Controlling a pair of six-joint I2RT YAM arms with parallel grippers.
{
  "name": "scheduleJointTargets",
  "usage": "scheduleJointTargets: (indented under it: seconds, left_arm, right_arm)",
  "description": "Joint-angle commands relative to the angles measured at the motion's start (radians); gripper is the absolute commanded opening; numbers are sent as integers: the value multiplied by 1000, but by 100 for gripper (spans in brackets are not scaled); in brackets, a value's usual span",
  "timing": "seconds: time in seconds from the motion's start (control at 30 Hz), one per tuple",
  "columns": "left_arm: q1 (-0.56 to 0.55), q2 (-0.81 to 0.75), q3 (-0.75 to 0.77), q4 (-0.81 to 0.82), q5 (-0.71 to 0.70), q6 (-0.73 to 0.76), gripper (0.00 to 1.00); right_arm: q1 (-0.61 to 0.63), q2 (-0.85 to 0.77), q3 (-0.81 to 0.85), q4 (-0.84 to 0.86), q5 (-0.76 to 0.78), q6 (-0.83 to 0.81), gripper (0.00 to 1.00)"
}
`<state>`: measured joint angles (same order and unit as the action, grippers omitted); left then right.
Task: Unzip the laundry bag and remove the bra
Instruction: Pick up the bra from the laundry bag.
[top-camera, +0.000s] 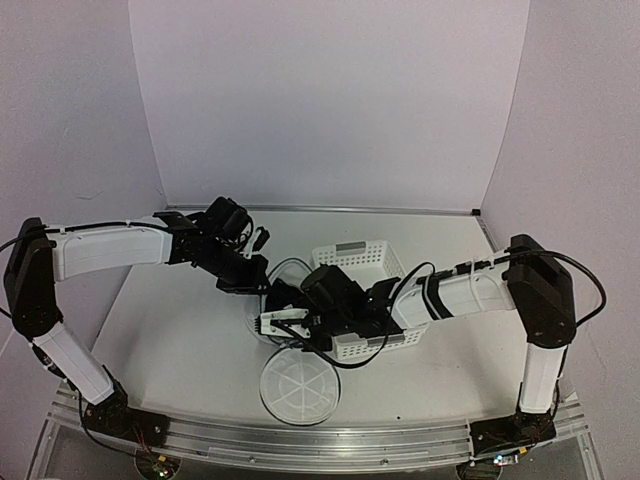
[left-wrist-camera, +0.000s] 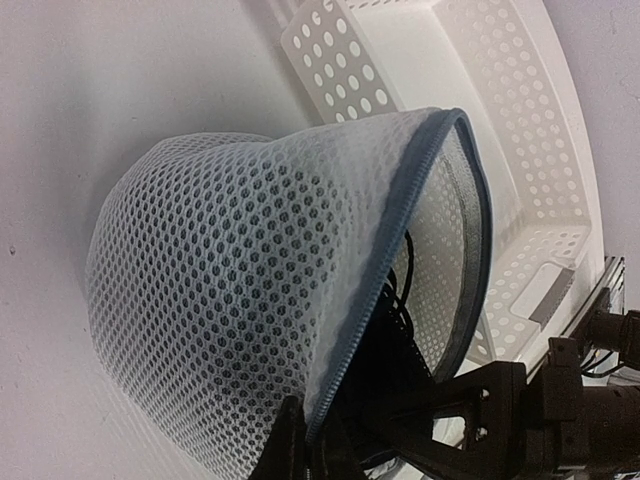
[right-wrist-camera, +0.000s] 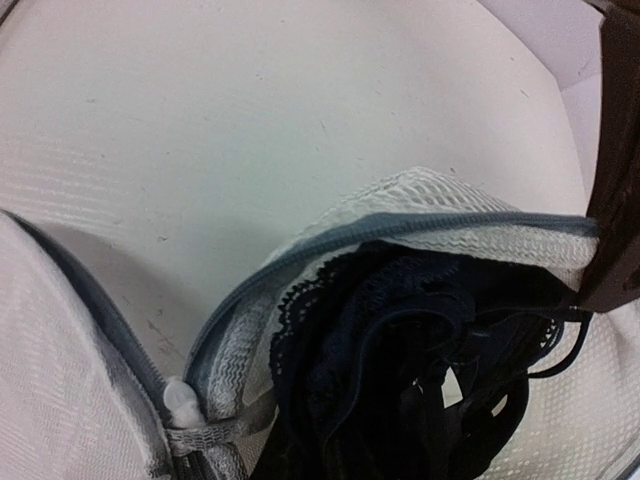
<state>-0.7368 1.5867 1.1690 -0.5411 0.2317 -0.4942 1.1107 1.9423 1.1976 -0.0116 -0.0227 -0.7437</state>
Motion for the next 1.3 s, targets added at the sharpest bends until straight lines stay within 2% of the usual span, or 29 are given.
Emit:
scheduleJointTargets:
  seconds: [0.0,0.27,0.9,1.13,1.27]
  left_arm:
    - [-4,-34,11,9,-5,18,0]
    - [-4,-47,8,9,-22,16,0]
    - [-4,-49,0,9,-56,-2,0]
    - [-5,-43,9,10,-54,-3,0]
    - [-4,-34,9,10,-54,-3,0]
  right_arm:
    - [-7,-10,42,13,13,27,0]
    - [-10,-95,16,19,-2,66,0]
    - [-26,-435,-154,37,-53,136,0]
    - [-29,-545,-199,56,-14,161,0]
    - [-28,-592,-209,56,69,148,0]
